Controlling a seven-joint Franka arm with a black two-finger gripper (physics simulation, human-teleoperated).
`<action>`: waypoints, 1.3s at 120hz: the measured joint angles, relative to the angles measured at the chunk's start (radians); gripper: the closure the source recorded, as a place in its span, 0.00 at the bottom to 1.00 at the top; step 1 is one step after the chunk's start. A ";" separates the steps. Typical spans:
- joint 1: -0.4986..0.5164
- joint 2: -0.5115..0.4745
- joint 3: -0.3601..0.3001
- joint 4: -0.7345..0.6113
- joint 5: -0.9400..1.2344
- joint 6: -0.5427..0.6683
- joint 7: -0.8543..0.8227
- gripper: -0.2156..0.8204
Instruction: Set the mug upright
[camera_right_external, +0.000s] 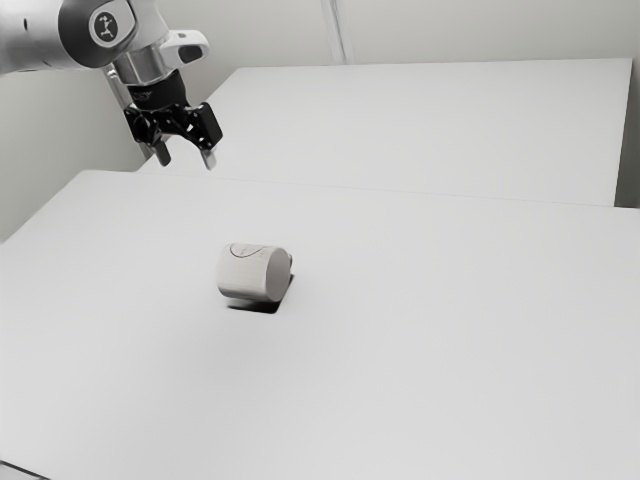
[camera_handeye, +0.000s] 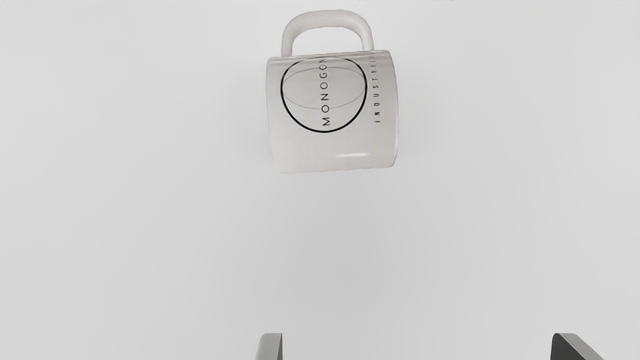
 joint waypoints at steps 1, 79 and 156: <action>0.000 0.000 0.000 0.000 0.000 0.001 0.000 0.23; 0.162 0.112 0.008 0.064 -0.061 0.007 0.044 0.23; 0.292 0.245 0.022 -0.071 -0.350 0.137 0.276 0.23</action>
